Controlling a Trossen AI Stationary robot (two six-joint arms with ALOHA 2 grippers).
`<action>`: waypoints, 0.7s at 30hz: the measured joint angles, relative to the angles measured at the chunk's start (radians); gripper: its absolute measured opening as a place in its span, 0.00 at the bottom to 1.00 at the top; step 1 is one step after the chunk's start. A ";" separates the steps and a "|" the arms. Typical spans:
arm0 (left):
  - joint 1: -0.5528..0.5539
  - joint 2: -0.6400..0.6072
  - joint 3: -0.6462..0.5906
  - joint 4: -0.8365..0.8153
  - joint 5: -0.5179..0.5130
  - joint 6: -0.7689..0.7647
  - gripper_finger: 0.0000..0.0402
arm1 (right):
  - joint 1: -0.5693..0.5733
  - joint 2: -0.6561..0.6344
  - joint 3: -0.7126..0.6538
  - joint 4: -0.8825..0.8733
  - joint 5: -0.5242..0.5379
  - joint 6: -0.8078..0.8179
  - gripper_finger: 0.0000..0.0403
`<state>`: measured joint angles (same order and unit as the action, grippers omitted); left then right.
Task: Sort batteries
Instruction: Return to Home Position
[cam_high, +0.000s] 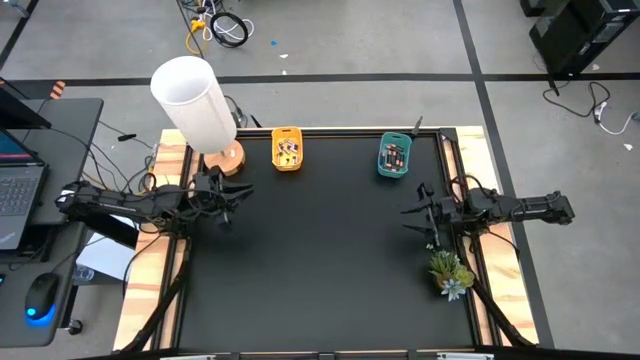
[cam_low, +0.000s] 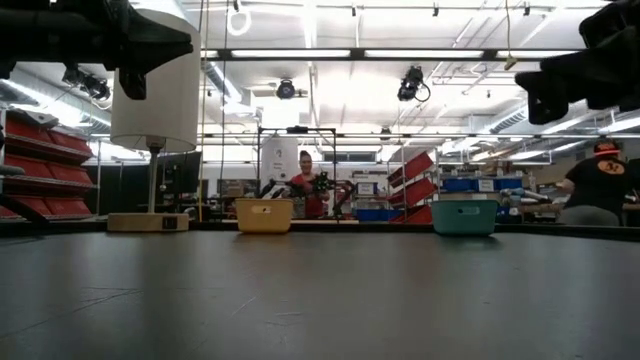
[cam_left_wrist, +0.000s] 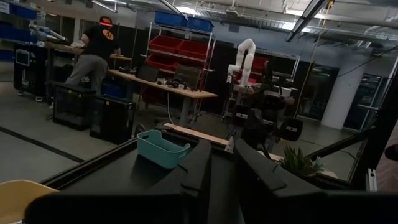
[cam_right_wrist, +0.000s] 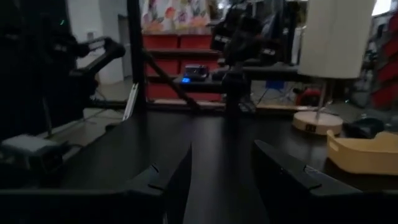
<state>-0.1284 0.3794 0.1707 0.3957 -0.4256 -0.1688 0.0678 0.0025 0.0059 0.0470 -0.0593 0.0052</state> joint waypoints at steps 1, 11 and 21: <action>0.000 0.000 0.000 0.000 0.000 0.000 0.17 | -0.004 0.000 0.000 -0.013 -0.013 -0.007 0.43; 0.000 0.000 0.000 0.003 0.000 0.000 0.17 | -0.015 0.000 0.000 -0.021 0.065 -0.083 0.43; 0.000 0.000 0.000 0.002 0.000 0.000 0.17 | -0.014 0.005 0.000 -0.004 0.066 -0.084 0.43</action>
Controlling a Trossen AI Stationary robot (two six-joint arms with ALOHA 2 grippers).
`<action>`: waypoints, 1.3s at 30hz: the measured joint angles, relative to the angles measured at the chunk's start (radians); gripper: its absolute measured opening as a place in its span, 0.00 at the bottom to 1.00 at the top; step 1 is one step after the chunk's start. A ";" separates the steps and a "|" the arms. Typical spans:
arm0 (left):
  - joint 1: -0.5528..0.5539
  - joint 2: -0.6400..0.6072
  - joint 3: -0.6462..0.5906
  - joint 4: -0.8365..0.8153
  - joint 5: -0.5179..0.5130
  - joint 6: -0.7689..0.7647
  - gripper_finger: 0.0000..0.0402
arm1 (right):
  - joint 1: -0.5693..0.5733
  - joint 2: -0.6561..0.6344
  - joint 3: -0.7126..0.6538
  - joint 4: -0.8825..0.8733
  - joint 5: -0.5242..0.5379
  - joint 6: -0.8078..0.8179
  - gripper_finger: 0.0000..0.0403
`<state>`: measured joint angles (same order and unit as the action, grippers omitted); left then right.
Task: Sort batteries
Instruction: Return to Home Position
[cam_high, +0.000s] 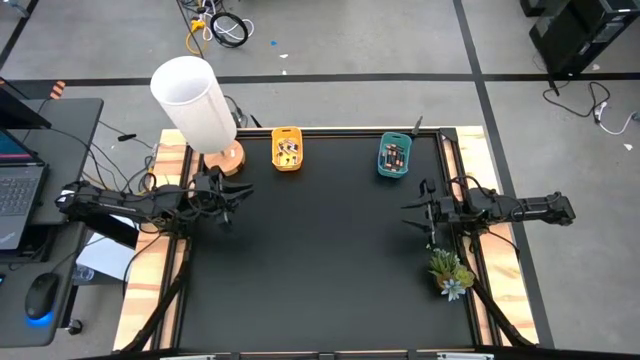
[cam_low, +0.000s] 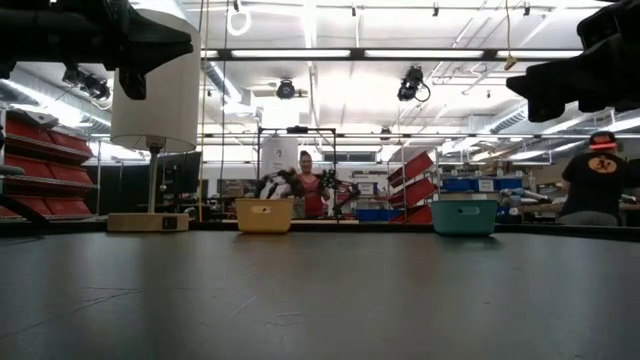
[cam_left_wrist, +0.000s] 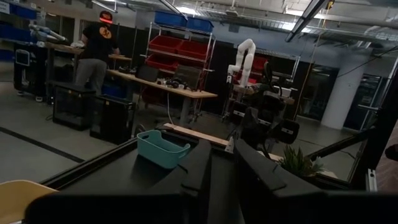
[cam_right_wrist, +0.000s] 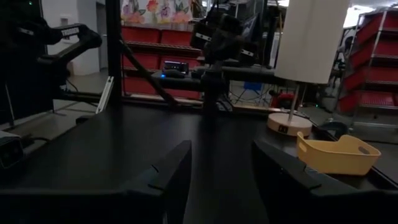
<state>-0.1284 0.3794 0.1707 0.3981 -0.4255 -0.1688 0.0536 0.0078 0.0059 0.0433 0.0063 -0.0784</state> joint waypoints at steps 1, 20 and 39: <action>0.000 0.000 0.000 0.000 0.000 0.000 0.17 | 0.000 0.000 0.000 0.000 0.000 0.000 0.43; 0.036 -0.054 -0.111 0.159 0.006 0.033 0.17 | 0.000 0.000 0.000 0.000 0.000 0.000 0.43; 0.285 -0.333 -0.162 -0.386 0.364 -0.047 0.17 | 0.000 0.000 0.000 0.000 0.000 0.000 0.43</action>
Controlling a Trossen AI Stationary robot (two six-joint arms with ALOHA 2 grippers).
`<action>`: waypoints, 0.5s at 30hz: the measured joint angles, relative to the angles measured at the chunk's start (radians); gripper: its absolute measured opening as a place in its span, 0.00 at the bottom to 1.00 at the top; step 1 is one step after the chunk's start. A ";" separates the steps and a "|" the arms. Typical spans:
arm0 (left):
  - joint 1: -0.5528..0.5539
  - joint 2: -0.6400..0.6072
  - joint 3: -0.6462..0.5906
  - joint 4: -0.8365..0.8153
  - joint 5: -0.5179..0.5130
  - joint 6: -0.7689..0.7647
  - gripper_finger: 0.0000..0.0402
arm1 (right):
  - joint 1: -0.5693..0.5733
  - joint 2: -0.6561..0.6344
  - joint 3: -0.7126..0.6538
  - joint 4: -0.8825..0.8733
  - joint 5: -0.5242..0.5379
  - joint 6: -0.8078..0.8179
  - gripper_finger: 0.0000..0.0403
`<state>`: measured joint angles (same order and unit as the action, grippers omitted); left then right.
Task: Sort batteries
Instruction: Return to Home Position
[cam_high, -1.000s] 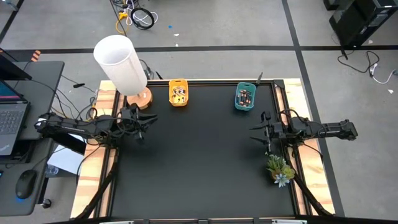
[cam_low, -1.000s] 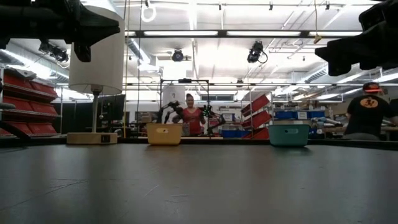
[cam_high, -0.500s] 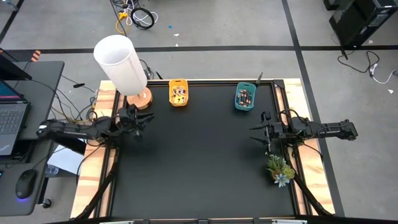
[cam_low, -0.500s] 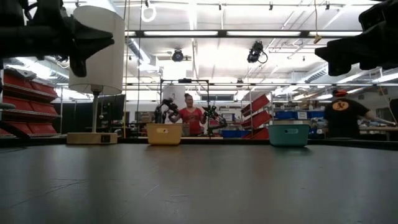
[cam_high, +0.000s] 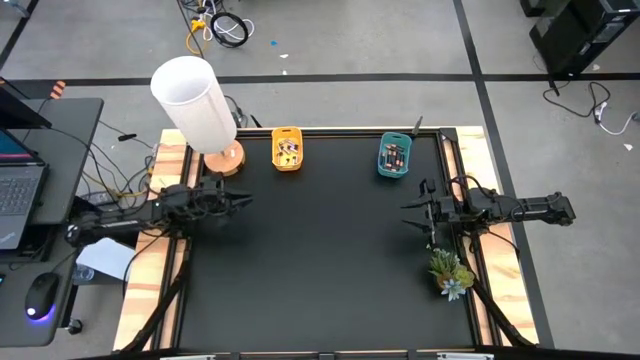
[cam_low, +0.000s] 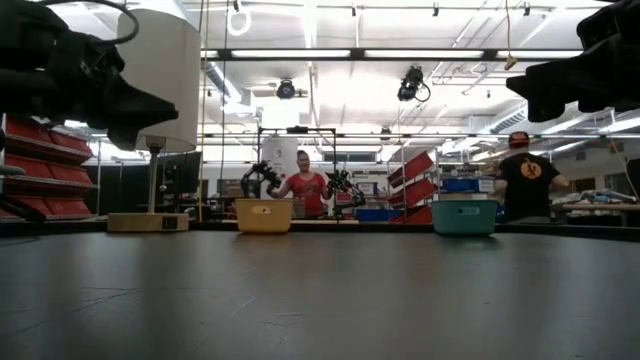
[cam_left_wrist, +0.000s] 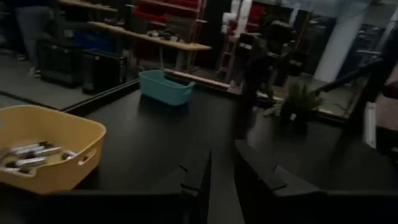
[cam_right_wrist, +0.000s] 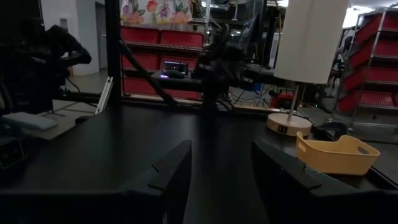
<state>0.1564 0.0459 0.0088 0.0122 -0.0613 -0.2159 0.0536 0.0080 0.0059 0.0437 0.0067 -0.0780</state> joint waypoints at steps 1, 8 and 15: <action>0.009 -0.003 -0.001 -0.001 0.024 0.004 0.17 | 0.000 0.000 0.000 0.000 0.000 0.000 0.43; -0.019 -0.023 -0.001 -0.004 0.031 0.184 0.17 | 0.000 0.000 0.000 0.006 0.000 0.000 0.43; -0.049 -0.042 -0.001 0.000 0.013 0.366 0.17 | 0.000 0.000 0.000 0.007 0.000 0.000 0.43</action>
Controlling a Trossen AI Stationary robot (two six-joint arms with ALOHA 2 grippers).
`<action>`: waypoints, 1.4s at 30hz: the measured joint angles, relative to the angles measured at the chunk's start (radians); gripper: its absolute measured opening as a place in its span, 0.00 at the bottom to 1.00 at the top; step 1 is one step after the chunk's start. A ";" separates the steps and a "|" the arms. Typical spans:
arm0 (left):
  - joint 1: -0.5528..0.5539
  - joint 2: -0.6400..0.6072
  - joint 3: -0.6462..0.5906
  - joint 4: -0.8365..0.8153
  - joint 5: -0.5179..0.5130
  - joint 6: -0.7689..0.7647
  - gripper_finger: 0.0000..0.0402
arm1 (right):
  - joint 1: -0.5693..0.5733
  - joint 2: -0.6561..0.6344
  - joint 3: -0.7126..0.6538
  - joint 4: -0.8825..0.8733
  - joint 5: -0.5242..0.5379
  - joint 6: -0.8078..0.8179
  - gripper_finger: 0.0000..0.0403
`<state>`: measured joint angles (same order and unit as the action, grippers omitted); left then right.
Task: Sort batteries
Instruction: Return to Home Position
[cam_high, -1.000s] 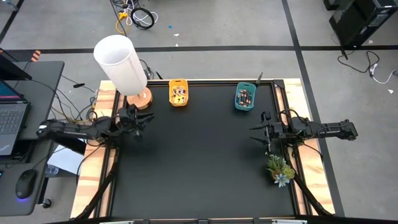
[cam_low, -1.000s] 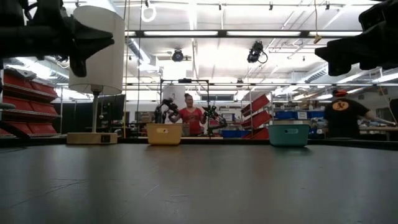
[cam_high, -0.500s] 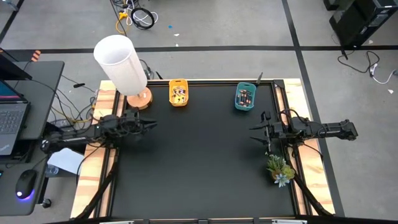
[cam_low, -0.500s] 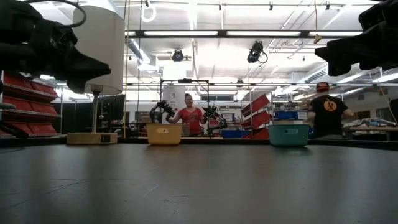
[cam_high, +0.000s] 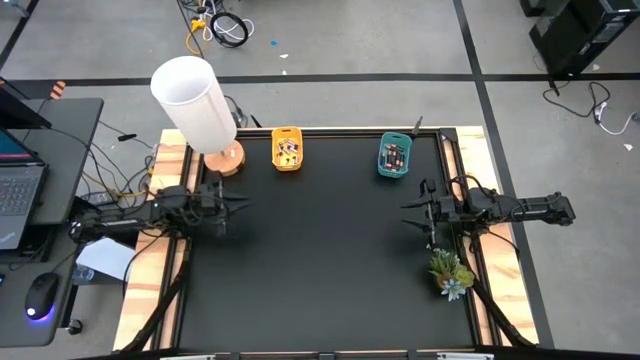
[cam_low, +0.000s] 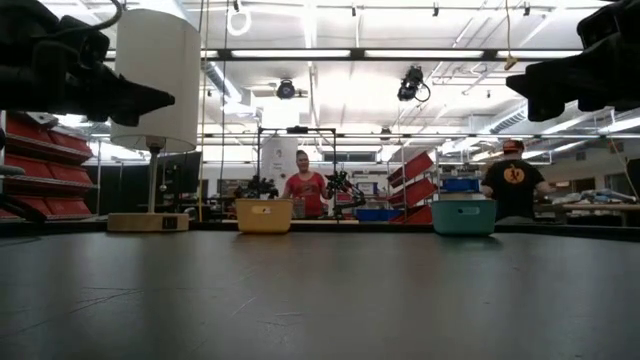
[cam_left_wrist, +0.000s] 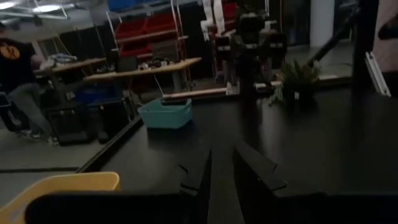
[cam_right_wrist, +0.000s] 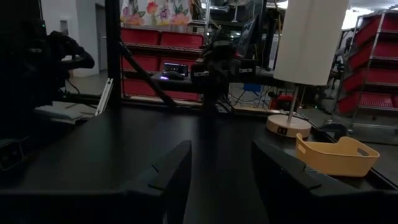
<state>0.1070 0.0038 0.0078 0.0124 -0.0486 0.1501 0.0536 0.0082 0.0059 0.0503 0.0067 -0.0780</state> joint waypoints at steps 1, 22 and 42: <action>0.000 -0.004 0.000 0.003 -0.004 -0.001 0.17 | 0.000 0.000 0.000 0.000 0.000 0.000 0.43; -0.085 -0.004 0.000 0.116 -0.012 -0.005 0.17 | 0.000 0.000 0.000 0.001 0.000 0.000 0.43; -0.085 -0.004 -0.001 0.116 -0.011 -0.005 0.17 | 0.000 0.000 0.000 0.001 0.000 0.000 0.43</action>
<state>0.0223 -0.0002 0.0071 0.1287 -0.0601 0.1448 0.0536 0.0082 0.0059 0.0509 0.0067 -0.0780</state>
